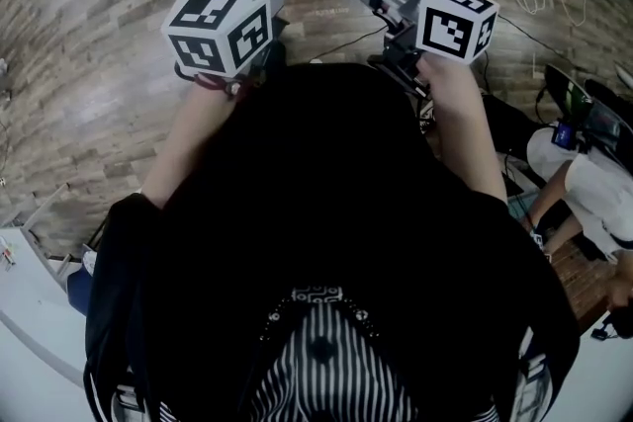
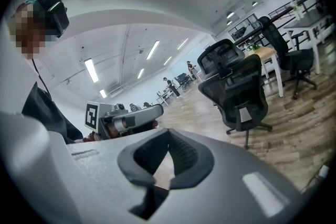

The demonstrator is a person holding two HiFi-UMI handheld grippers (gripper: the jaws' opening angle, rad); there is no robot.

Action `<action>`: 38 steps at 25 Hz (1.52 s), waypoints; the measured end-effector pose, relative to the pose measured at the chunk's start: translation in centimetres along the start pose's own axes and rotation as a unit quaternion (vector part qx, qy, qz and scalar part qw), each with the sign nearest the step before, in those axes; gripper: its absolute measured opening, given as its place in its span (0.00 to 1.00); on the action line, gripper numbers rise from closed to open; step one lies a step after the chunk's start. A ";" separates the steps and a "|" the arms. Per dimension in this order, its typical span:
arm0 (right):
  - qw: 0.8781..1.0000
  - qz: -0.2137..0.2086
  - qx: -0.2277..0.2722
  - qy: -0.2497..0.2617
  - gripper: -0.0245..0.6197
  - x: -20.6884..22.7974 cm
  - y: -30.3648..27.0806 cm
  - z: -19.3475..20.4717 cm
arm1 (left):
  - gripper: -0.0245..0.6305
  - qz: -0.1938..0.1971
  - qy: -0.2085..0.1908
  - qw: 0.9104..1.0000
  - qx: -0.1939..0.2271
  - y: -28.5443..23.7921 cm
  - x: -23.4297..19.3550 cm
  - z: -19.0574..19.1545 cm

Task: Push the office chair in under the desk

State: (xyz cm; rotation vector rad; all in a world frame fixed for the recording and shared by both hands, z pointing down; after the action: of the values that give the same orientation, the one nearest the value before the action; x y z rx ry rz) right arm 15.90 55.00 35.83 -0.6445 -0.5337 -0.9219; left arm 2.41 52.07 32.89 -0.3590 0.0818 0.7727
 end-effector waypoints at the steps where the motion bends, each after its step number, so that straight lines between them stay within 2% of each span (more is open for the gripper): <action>1: 1.000 0.001 0.002 0.000 0.04 -0.2 0.1 0.0 | 0.04 0.002 -0.003 1.000 -0.002 0.0 0.1 0.0; 4: 1.000 0.006 0.006 0.001 0.04 0.0 -0.8 -0.9 | 0.04 0.006 -0.004 1.000 -0.007 -0.4 -1.1 -0.3; 9: 1.000 0.016 0.002 -0.004 0.04 3.3 -6.4 -5.5 | 0.04 0.010 0.005 1.000 -0.014 -3.8 -7.9 -1.9; 14: 0.999 0.035 0.008 0.014 0.04 3.8 -7.1 -6.4 | 0.04 -0.011 -0.009 1.000 -0.001 -3.5 -9.2 -2.5; 16: 0.999 0.041 0.012 0.012 0.04 4.2 -8.3 -7.4 | 0.04 -0.016 -0.009 1.000 0.000 -3.7 -11.2 -2.9; 20: 0.999 0.052 0.013 0.003 0.04 5.3 -13.0 -10.8 | 0.04 -0.006 -0.004 1.000 -0.012 -5.4 -17.2 -4.3; 24: 0.998 0.065 0.010 0.004 0.04 5.9 -14.9 -11.8 | 0.04 -0.003 -0.014 1.000 -0.019 -6.0 -19.9 -4.5; 30: 0.996 0.084 0.011 0.009 0.04 6.8 -18.4 -13.8 | 0.04 0.024 -0.028 0.999 -0.015 -7.2 -23.5 -5.5; 34: 0.995 0.100 0.016 0.000 0.04 8.2 -23.2 -16.2 | 0.04 0.040 -0.035 0.998 -0.022 -8.4 -28.7 -6.3; 38: 0.993 0.112 0.033 0.002 0.04 8.1 -23.5 -17.0 | 0.04 0.044 -0.044 0.998 -0.015 -8.1 -29.6 -6.8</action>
State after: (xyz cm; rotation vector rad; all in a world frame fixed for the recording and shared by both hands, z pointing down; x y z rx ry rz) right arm 2.44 28.10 35.94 -0.6280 -0.4749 -0.6922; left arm -12.69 24.60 34.80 -0.3512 0.0038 0.8769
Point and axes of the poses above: the fingertips, and each gripper's own axes: y backward along the fingers, x to its right, z out of its underside, the point moved 5 cm from there along y, backward along the fingers, and after that the axes turned 4 degrees about -y, right-handed, at the moved point
